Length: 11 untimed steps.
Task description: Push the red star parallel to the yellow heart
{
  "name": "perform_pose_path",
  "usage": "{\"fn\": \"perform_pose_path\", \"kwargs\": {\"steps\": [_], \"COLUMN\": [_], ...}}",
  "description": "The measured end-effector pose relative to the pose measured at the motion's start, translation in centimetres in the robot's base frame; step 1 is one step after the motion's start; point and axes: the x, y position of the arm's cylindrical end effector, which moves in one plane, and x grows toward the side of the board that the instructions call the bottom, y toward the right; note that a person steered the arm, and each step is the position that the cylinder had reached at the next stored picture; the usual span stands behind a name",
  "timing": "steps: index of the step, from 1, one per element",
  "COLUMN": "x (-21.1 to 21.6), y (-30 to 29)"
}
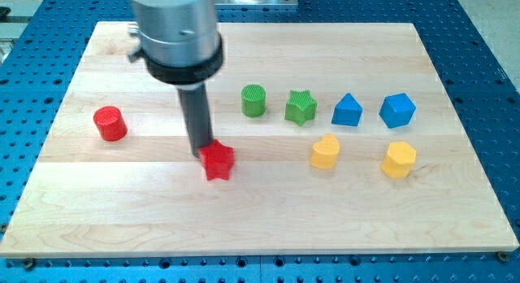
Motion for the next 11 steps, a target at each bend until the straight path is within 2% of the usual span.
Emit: {"fn": "perform_pose_path", "kwargs": {"steps": [1, 3, 4, 5, 6, 7, 8, 10, 11], "x": [6.4, 5.7, 8.5, 8.0, 5.2, 4.8, 6.0, 4.1, 9.2], "y": [-2.6, 4.5, 4.4, -1.5, 0.5, 2.5, 0.1, 7.0, 0.1]}}
